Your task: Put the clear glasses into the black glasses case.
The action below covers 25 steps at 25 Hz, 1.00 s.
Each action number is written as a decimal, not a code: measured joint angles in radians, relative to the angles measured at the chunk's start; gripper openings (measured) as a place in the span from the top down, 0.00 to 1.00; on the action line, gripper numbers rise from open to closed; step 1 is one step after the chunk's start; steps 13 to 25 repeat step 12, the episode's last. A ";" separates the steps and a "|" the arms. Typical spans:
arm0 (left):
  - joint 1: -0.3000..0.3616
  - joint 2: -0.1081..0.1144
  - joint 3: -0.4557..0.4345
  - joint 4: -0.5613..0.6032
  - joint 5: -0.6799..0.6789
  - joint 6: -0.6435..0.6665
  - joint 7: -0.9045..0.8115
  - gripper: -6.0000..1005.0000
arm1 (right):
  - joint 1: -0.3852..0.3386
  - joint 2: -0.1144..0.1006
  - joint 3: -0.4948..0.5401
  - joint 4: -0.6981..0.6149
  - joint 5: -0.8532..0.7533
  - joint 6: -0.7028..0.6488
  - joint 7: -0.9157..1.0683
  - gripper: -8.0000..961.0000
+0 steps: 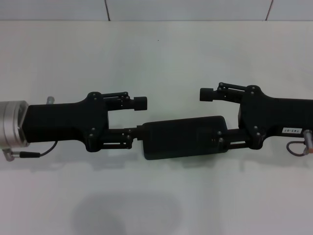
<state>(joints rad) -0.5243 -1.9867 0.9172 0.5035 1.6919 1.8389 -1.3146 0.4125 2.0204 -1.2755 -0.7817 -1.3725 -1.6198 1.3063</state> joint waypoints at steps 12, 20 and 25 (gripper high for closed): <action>0.014 0.000 0.000 -0.004 0.002 -0.017 0.001 0.27 | 0.006 0.001 0.004 0.031 0.025 0.003 -0.044 0.10; 0.014 0.000 0.000 -0.004 0.002 -0.017 0.001 0.27 | 0.006 0.001 0.004 0.031 0.025 0.003 -0.044 0.10; 0.014 0.000 0.000 -0.004 0.002 -0.017 0.001 0.27 | 0.006 0.001 0.004 0.031 0.025 0.003 -0.044 0.10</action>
